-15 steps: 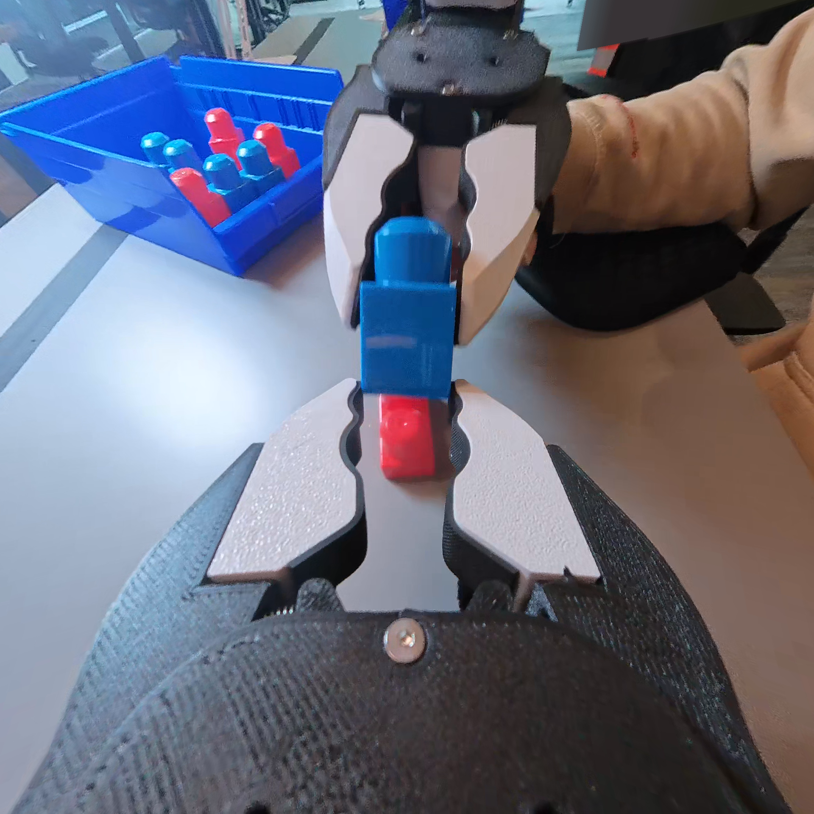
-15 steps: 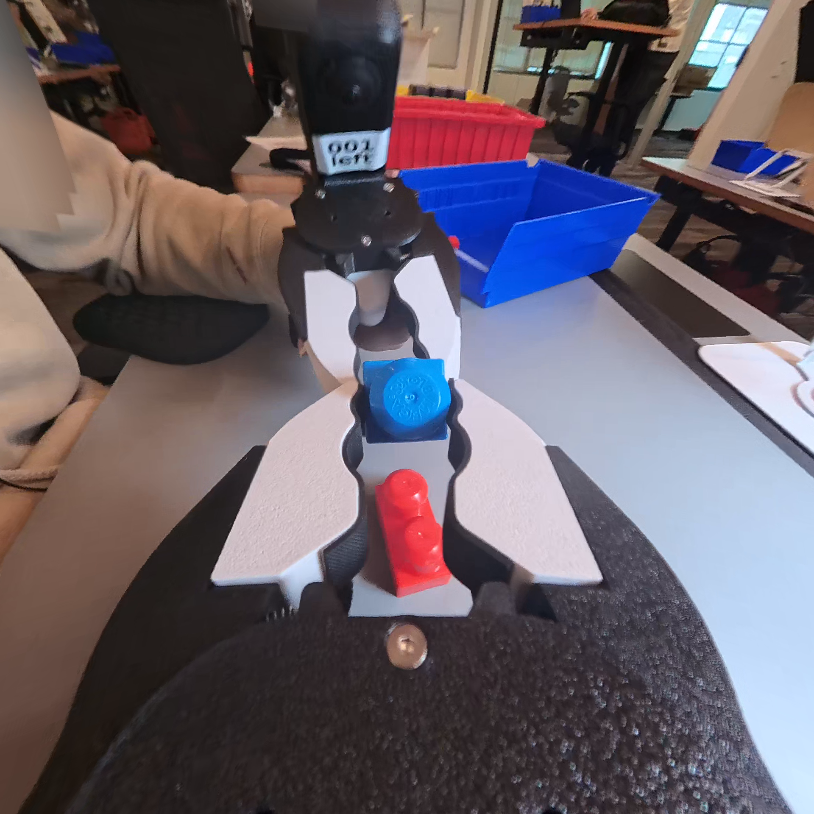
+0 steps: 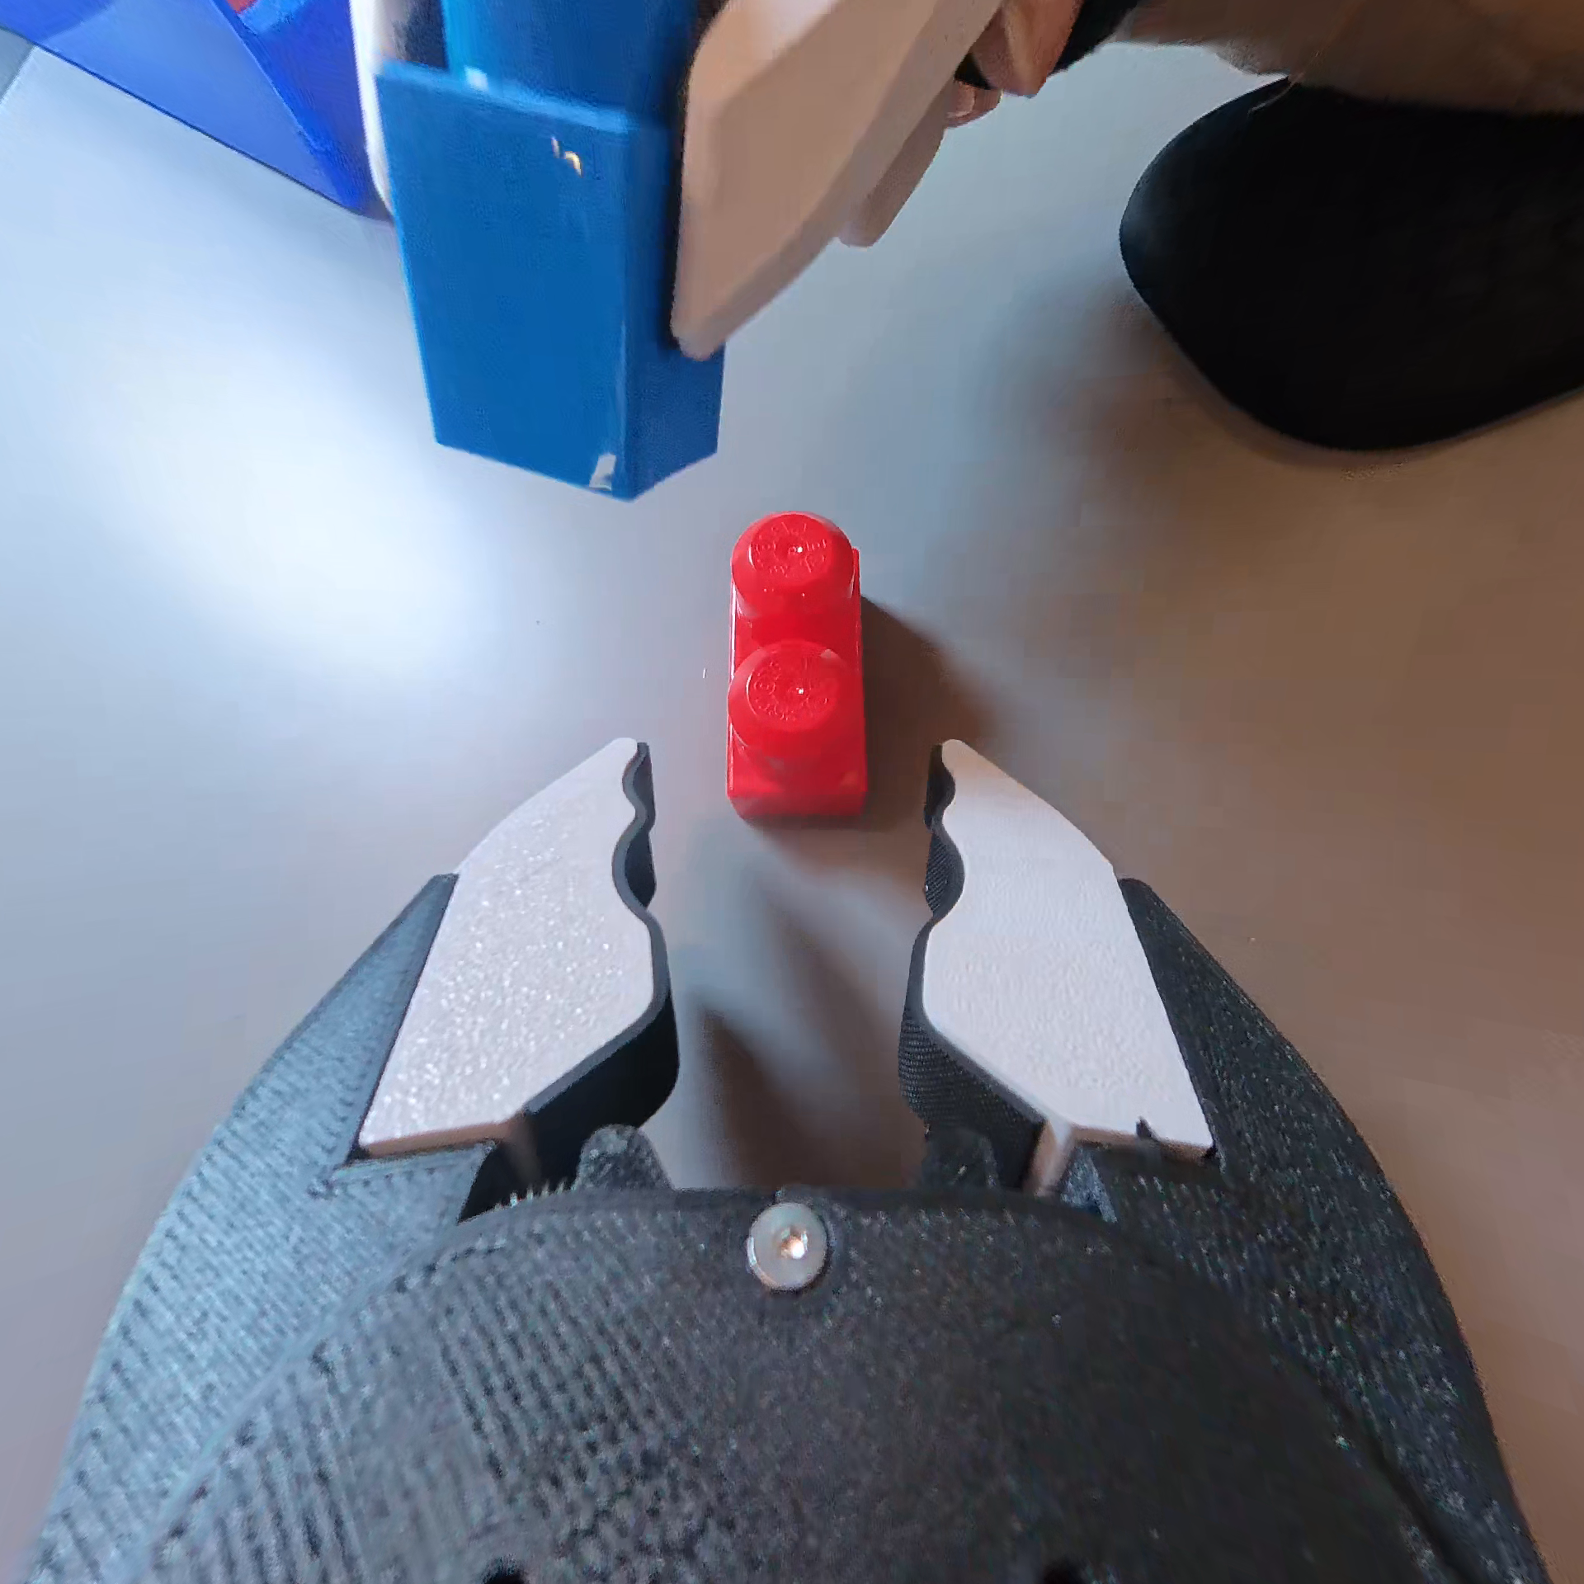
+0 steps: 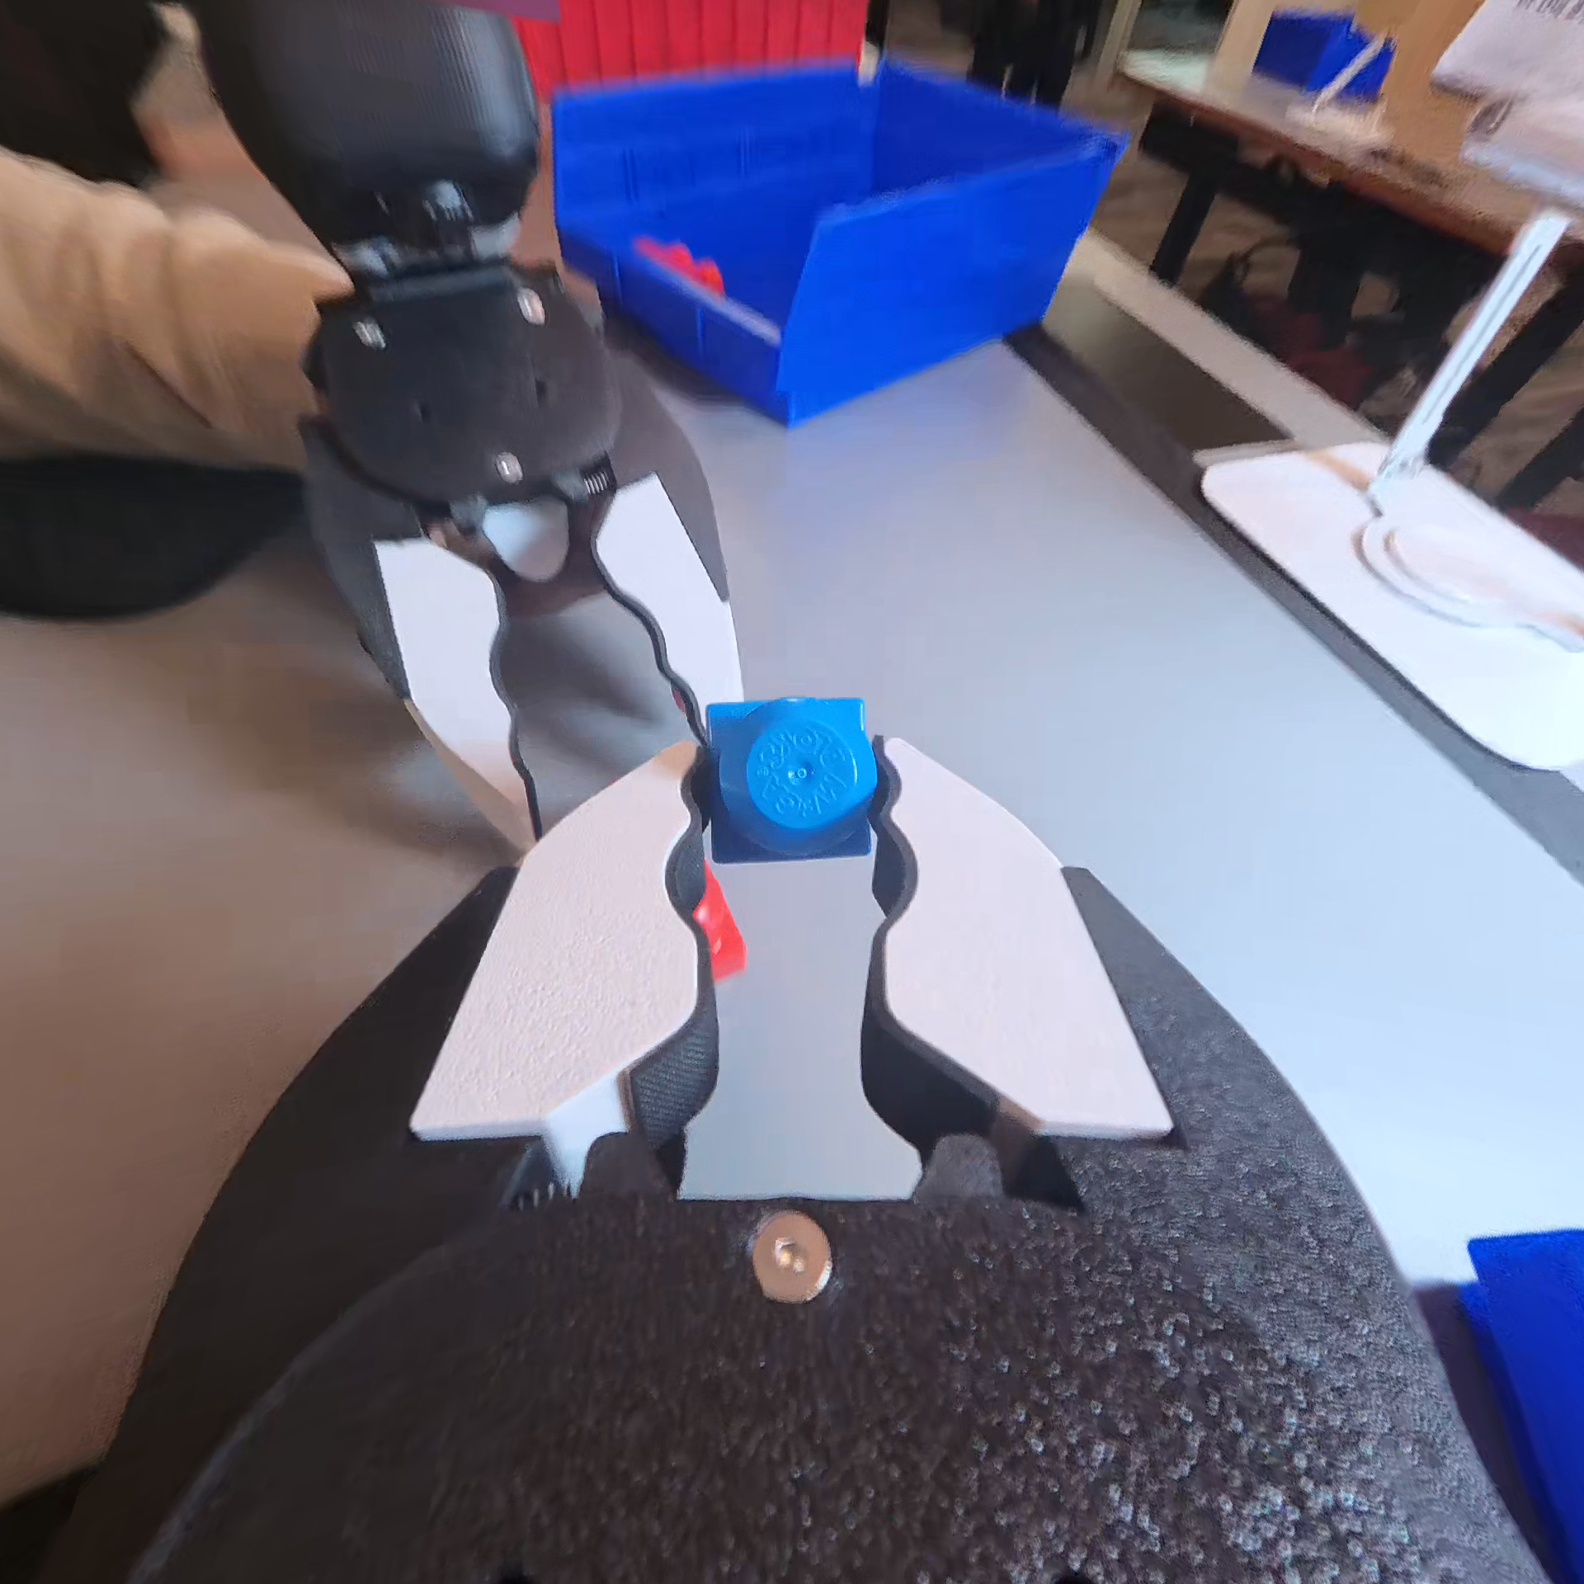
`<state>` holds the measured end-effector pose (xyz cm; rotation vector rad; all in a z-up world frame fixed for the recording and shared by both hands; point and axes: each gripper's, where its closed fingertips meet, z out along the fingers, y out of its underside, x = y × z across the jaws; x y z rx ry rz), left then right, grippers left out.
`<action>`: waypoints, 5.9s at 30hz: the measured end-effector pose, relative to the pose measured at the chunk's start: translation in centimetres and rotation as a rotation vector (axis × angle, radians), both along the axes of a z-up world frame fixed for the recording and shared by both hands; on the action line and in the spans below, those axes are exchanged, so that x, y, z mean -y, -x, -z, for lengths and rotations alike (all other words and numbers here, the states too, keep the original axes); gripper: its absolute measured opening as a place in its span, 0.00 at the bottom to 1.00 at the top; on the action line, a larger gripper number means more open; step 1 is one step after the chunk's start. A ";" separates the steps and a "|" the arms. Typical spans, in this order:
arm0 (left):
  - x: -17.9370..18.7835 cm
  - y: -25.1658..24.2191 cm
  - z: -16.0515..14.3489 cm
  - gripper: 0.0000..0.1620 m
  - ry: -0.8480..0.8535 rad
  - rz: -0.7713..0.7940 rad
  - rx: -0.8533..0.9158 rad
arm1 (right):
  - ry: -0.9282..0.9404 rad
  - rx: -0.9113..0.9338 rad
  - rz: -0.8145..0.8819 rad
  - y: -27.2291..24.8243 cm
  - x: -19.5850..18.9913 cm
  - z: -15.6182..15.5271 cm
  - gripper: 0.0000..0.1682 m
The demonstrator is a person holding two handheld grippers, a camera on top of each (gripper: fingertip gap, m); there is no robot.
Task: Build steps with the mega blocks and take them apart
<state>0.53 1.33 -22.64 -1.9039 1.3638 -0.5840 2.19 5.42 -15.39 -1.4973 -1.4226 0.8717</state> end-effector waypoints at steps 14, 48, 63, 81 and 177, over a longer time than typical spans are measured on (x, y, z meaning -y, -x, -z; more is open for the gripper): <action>0.6 0.1 0.5 0.22 -0.079 0.059 -0.120 | 0.069 0.381 0.178 -3.0 -3.0 6.5 0.21; 1.2 1.1 -16.1 0.36 -0.037 0.044 0.800 | 0.154 -0.346 -0.242 1.9 5.8 -5.0 0.22; 3.0 -1.0 -12.9 0.21 -0.009 0.141 0.656 | 0.237 -0.228 -0.339 2.8 8.0 -2.6 0.22; -2.4 2.9 -9.5 0.21 0.042 -0.041 0.640 | 0.028 0.353 0.121 -3.1 -2.8 6.1 0.38; -2.0 0.9 -4.2 0.12 -0.025 -0.056 0.379 | 0.185 0.333 1.281 -24.2 -33.9 -1.7 0.33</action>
